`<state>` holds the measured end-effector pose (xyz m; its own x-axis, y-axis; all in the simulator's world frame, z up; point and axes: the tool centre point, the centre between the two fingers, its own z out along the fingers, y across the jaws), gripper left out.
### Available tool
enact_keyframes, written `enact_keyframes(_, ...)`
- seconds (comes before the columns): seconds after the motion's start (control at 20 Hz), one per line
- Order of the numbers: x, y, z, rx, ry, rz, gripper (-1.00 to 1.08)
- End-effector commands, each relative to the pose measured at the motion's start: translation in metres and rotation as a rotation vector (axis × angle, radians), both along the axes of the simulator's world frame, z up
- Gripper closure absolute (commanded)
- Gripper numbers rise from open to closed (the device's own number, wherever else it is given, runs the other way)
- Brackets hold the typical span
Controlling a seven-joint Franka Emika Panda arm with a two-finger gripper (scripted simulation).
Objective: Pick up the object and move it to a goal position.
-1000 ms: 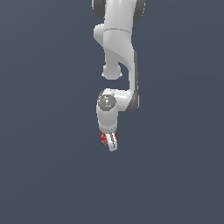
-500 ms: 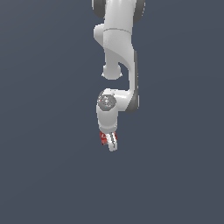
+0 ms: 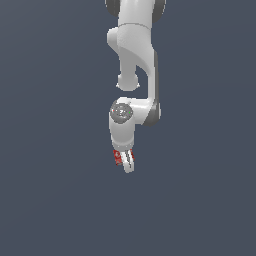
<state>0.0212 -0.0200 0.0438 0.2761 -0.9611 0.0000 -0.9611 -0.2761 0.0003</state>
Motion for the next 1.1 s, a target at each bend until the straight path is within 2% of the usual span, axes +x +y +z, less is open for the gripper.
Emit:
enact_keyframes(0.0,0.005,-0.001,0.016,-0.001,-0.001,-0.001,1.08)
enact_keyframes(1.05,0.073,-0.006,0.206,-0.002,0.000,-0.001,1.08)
